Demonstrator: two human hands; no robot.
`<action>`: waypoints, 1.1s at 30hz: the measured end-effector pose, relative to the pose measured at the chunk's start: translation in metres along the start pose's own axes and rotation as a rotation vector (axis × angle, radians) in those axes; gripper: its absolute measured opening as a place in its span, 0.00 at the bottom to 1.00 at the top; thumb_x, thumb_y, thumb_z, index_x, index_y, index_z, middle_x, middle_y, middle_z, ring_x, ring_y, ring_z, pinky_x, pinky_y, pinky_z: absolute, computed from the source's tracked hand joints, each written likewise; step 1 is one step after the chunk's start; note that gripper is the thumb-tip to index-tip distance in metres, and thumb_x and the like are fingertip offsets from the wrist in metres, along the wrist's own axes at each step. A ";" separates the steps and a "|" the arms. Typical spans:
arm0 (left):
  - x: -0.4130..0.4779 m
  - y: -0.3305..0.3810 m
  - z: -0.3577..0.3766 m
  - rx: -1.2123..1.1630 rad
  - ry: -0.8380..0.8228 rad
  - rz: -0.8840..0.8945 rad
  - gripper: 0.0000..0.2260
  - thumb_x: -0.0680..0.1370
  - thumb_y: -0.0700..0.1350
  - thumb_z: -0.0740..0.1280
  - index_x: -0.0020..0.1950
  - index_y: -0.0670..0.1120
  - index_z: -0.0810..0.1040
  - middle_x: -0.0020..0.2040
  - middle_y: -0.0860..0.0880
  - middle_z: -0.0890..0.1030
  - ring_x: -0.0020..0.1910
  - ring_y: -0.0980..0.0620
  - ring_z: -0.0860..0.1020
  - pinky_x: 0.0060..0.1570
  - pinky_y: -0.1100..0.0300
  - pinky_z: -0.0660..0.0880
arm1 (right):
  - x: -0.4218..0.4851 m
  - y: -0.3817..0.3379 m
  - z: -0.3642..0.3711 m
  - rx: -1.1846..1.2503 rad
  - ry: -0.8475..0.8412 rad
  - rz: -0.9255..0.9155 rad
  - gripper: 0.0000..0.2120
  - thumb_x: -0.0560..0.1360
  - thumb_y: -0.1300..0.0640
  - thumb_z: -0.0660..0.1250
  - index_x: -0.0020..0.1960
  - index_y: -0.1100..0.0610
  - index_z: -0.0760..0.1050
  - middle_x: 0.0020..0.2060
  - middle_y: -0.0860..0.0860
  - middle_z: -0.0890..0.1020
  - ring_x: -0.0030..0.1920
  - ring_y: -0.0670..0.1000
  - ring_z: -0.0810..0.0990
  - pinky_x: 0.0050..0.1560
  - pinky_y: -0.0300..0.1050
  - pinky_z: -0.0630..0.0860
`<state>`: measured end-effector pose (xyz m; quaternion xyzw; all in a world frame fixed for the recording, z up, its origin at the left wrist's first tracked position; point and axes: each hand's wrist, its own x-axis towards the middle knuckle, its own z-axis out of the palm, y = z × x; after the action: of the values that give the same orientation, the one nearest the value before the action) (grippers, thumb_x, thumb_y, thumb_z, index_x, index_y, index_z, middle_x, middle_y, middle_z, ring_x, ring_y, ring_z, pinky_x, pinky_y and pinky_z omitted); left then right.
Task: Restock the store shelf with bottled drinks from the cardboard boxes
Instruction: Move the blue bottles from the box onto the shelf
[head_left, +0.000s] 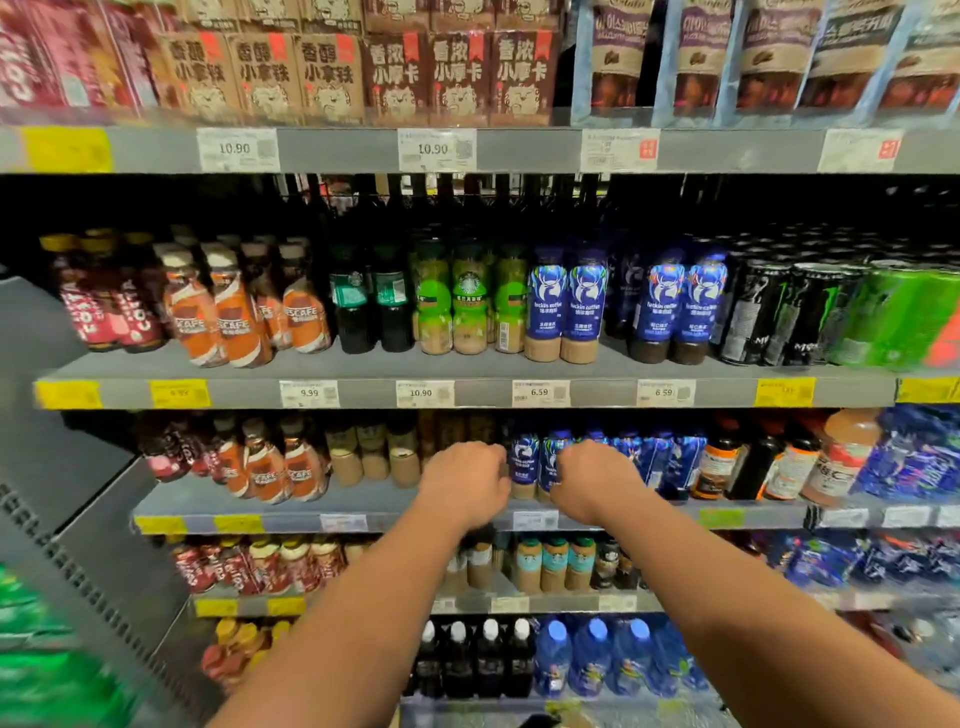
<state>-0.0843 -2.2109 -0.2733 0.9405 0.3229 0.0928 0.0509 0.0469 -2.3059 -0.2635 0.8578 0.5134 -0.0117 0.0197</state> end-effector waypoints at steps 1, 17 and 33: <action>-0.009 0.004 0.007 0.007 -0.020 -0.020 0.13 0.77 0.50 0.60 0.59 0.48 0.76 0.58 0.46 0.79 0.58 0.44 0.76 0.52 0.51 0.74 | -0.006 0.000 0.008 0.007 -0.011 -0.017 0.14 0.74 0.53 0.61 0.55 0.59 0.76 0.55 0.57 0.78 0.55 0.59 0.78 0.50 0.49 0.75; -0.142 0.035 0.222 -0.110 -0.499 -0.232 0.12 0.78 0.46 0.60 0.57 0.44 0.77 0.57 0.44 0.79 0.57 0.43 0.77 0.57 0.51 0.73 | -0.110 0.005 0.220 0.123 -0.441 -0.116 0.16 0.74 0.55 0.63 0.59 0.61 0.75 0.58 0.61 0.78 0.59 0.61 0.77 0.55 0.51 0.75; -0.206 -0.034 0.494 -0.167 -0.827 -0.155 0.10 0.79 0.47 0.59 0.56 0.46 0.75 0.55 0.43 0.78 0.56 0.42 0.76 0.51 0.53 0.72 | -0.127 -0.027 0.519 0.434 -0.832 0.341 0.12 0.74 0.57 0.62 0.56 0.57 0.76 0.54 0.56 0.78 0.53 0.57 0.78 0.48 0.41 0.73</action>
<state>-0.1613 -2.3288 -0.7908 0.8640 0.3366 -0.2706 0.2588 -0.0370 -2.4283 -0.7769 0.8364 0.3003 -0.4562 0.0455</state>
